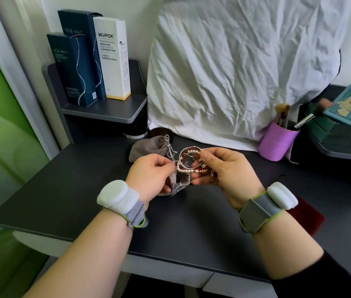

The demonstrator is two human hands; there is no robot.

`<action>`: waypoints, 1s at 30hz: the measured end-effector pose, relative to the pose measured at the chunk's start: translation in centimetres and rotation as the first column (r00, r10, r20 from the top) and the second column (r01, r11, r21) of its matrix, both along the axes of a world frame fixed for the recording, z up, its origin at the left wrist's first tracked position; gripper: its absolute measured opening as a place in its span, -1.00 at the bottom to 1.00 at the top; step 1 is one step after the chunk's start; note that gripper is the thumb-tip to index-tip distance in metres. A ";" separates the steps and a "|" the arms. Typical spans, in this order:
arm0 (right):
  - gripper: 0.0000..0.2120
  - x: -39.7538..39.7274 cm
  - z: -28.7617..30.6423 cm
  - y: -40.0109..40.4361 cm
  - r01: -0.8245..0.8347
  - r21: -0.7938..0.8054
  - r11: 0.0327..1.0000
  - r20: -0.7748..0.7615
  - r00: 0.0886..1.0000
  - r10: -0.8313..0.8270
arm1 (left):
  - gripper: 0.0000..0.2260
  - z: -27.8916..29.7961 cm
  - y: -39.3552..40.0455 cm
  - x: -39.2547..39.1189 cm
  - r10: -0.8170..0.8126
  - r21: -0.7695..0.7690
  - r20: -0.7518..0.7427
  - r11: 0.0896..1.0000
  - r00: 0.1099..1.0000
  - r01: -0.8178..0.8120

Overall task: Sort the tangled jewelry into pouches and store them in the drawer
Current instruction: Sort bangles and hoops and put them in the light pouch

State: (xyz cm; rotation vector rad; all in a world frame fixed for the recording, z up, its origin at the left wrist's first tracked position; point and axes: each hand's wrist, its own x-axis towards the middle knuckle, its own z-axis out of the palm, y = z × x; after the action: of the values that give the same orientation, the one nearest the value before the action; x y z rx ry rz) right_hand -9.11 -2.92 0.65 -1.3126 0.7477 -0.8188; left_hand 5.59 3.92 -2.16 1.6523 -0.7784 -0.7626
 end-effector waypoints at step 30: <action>-0.85 2.2 1.8 1.9 -0.044 -0.095 0.994 -0.156 0.987 0.028 | -0.91 1.2 0.8 2.0 -0.032 -0.206 -0.170 0.979 0.985 -0.004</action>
State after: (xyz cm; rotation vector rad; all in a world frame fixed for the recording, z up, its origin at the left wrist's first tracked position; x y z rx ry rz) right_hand -6.89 -0.98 2.48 -1.4868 0.8117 -0.7382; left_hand 7.61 4.69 -0.94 1.3771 -0.7210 -0.7967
